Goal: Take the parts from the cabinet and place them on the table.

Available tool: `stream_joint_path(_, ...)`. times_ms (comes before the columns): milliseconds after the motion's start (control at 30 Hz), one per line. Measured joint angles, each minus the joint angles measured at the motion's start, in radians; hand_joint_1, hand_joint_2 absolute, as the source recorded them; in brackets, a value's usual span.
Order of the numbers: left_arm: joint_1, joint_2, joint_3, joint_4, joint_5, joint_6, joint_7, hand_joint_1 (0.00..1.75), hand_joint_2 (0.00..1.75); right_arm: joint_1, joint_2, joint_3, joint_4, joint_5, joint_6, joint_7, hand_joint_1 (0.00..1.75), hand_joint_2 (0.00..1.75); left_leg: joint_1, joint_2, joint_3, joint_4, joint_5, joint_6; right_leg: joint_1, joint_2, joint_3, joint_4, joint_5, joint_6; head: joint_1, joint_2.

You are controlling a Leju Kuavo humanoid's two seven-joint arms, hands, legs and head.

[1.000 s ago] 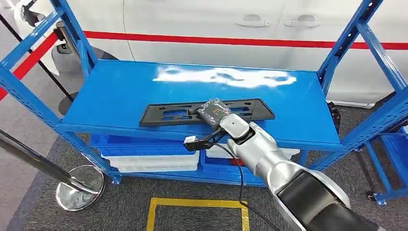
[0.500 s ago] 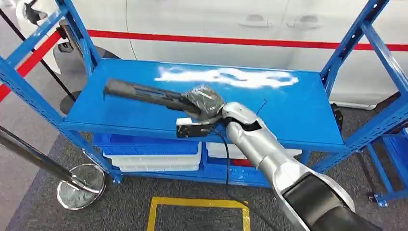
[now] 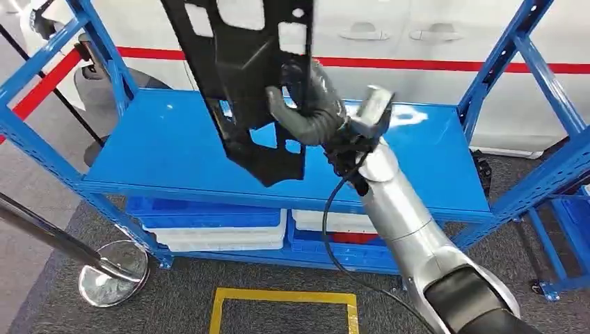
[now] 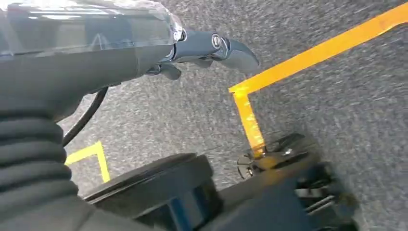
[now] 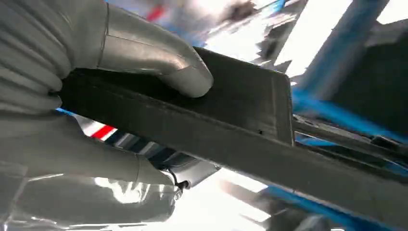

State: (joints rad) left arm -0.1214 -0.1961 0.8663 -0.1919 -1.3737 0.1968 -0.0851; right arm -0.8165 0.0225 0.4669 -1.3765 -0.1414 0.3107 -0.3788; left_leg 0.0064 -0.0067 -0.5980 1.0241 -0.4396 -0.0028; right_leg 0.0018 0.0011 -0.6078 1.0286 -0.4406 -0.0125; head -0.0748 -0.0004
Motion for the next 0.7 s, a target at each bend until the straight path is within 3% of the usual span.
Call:
stream_joint_path(100, 0.003, 0.000, 0.005, 0.000, 0.006, 0.002, -0.008, 0.00, 1.75, 0.064, -0.007, -0.004, -0.083, -0.086, 0.045, 0.009, 1.68, 1.75, 0.000, -0.001, -0.001, -0.002, 0.003, 0.012, -0.001, -0.001, 0.002, -0.007, 0.004, 0.016, 0.000, 0.000)
stream_joint_path(167, 0.002, -0.001, 0.005, 0.000, 0.006, 0.003, -0.011, 0.00, 1.75, 0.090, -0.015, -0.005, -0.119, -0.106, 0.059, 0.014, 1.64, 1.75, 0.008, 0.001, 0.004, -0.014, 0.011, 0.027, -0.005, 0.000, -0.013, 0.029, -0.028, 0.027, 0.000, 0.000)
stream_joint_path(233, 0.002, -0.002, 0.006, 0.000, 0.010, 0.003, -0.013, 0.00, 1.75, 0.117, -0.023, -0.007, -0.144, -0.142, 0.085, 0.019, 1.66, 1.75, 0.007, 0.001, 0.002, -0.014, 0.012, 0.029, -0.008, 0.000, -0.082, 0.179, -0.108, 0.034, 0.000, 0.000)
stream_joint_path(267, 0.004, -0.002, 0.006, 0.000, 0.010, 0.003, -0.013, 0.00, 1.75, 0.136, -0.025, -0.007, -0.154, -0.153, 0.095, 0.019, 1.66, 1.75, 0.007, 0.001, 0.002, -0.014, 0.012, 0.029, -0.009, 0.000, -0.118, 0.254, -0.136, 0.038, 0.000, 0.000)
stream_joint_path(300, 0.005, -0.002, 0.006, 0.000, 0.013, 0.003, -0.014, 0.00, 1.75, 0.159, -0.029, -0.007, -0.166, -0.156, 0.099, 0.019, 1.66, 1.75, 0.007, 0.001, 0.002, -0.013, 0.012, 0.029, -0.012, 0.000, -0.142, 0.302, -0.144, 0.040, 0.000, 0.000)
stream_joint_path(333, 0.006, -0.002, 0.007, 0.000, 0.013, 0.002, -0.015, 0.00, 1.75, 0.182, -0.033, -0.006, -0.178, -0.157, 0.102, 0.020, 1.66, 1.75, 0.007, 0.000, 0.002, -0.012, 0.012, 0.029, -0.016, 0.000, -0.141, 0.298, -0.128, 0.042, 0.000, 0.000)
stream_joint_path(367, 0.007, -0.002, 0.007, 0.000, 0.013, -0.001, -0.022, 0.00, 1.75, 0.203, -0.037, -0.006, -0.189, -0.157, 0.107, 0.019, 1.66, 1.75, 0.007, -0.001, 0.002, -0.010, 0.011, 0.028, -0.018, 0.000, -0.117, 0.247, -0.093, 0.042, 0.000, 0.000)
stream_joint_path(433, 0.008, -0.002, 0.007, 0.000, 0.006, -0.002, -0.037, 0.00, 1.75, 0.239, -0.043, -0.004, -0.214, -0.157, 0.113, 0.016, 1.66, 1.75, 0.008, -0.003, 0.003, -0.005, 0.007, 0.021, -0.022, -0.001, -0.023, 0.060, -0.007, 0.040, 0.000, 0.000)
stream_joint_path(467, 0.009, -0.002, 0.006, 0.000, -0.002, 0.005, -0.043, 0.00, 1.75, 0.256, -0.047, 0.000, -0.225, -0.157, 0.114, 0.012, 1.66, 1.75, 0.006, -0.003, 0.001, -0.002, 0.004, 0.016, -0.022, 0.000, 0.004, 0.003, -0.012, 0.037, 0.000, 0.000)
stream_joint_path(500, 0.009, -0.002, 0.006, 0.000, -0.006, 0.016, -0.049, 0.00, 1.75, 0.278, -0.050, 0.007, -0.236, -0.155, 0.115, 0.007, 1.66, 1.75, 0.001, -0.004, -0.001, 0.001, 0.002, 0.010, -0.014, 0.001, 0.003, -0.001, -0.005, 0.029, 0.000, 0.000)
stream_joint_path(600, 0.013, -0.002, 0.006, 0.000, 0.006, 0.046, -0.058, 0.00, 1.75, 0.337, -0.056, 0.025, -0.264, -0.143, 0.127, -0.001, 1.66, 1.75, 0.004, -0.004, 0.001, -0.007, 0.005, -0.007, -0.011, 0.003, 0.000, 0.002, -0.005, 0.013, 0.000, 0.000)
stream_joint_path(633, 0.012, -0.002, 0.006, 0.000, 0.015, 0.057, -0.061, 0.00, 1.75, 0.341, -0.056, 0.032, -0.271, -0.139, 0.127, 0.001, 1.66, 1.75, 0.005, -0.004, -0.001, -0.001, -0.002, -0.014, -0.018, 0.002, 0.002, -0.007, 0.001, 0.004, 0.000, 0.000)
stream_joint_path(667, 0.012, -0.002, 0.007, 0.000, 0.023, 0.063, -0.063, 0.00, 1.75, 0.342, -0.056, 0.038, -0.277, -0.136, 0.126, 0.004, 1.66, 1.75, 0.007, -0.001, -0.009, 0.019, -0.018, -0.018, -0.018, 0.001, 0.003, -0.008, 0.001, -0.001, 0.000, 0.000)
stream_joint_path(700, 0.012, -0.002, 0.008, 0.000, 0.032, 0.065, -0.069, 0.00, 1.75, 0.342, -0.056, 0.043, -0.284, -0.135, 0.125, 0.004, 1.66, 1.75, 0.007, 0.000, -0.033, 0.075, -0.055, -0.021, -0.018, 0.000, 0.003, -0.008, 0.001, -0.007, 0.000, 0.000)
